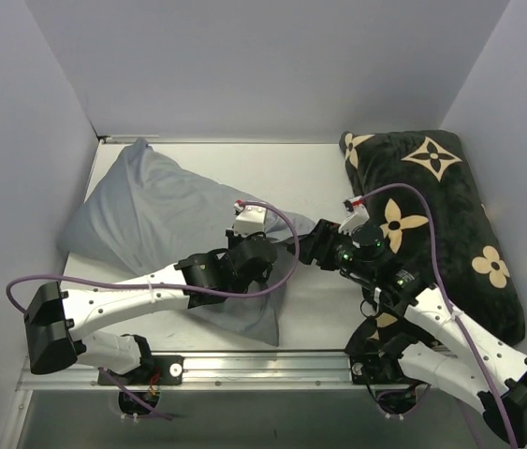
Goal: Remove the pillowcase from the pillow
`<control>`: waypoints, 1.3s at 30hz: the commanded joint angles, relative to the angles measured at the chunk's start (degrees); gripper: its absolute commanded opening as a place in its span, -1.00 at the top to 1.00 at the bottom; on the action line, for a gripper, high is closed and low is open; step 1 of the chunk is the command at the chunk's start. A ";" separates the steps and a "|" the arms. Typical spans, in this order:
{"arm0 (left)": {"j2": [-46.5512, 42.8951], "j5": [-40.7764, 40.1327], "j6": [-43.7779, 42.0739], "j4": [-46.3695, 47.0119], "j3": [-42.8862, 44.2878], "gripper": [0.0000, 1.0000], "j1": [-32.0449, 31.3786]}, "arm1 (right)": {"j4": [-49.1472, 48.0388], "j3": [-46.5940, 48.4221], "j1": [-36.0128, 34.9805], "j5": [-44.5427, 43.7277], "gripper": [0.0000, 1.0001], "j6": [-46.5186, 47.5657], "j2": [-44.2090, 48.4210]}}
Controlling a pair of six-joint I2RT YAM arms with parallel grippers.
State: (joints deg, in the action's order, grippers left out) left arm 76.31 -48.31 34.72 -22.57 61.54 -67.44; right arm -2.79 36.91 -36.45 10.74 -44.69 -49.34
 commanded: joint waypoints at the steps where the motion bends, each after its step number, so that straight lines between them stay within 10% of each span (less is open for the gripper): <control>1: -3.10 1.82 -0.88 4.28 -0.72 0.41 0.82 | -2.22 -0.34 -3.88 -3.88 -0.28 1.27 -2.68; 11: -4.68 3.66 -0.09 3.50 -1.77 0.32 1.52 | -11.10 1.15 -8.28 -5.73 -0.46 1.36 -14.81; 20: -7.14 3.67 -0.79 1.56 -1.60 0.28 1.52 | -3.47 1.68 -8.73 -14.16 0.99 0.83 -14.12; 39: -9.52 6.47 4.56 -2.66 -6.78 0.86 5.74 | 5.07 -11.77 0.69 -12.41 1.00 -4.18 -15.70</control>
State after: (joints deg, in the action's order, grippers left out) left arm 68.47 -43.27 37.08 -23.88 56.01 -61.98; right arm 1.85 24.93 -34.70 -1.89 -48.21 -64.58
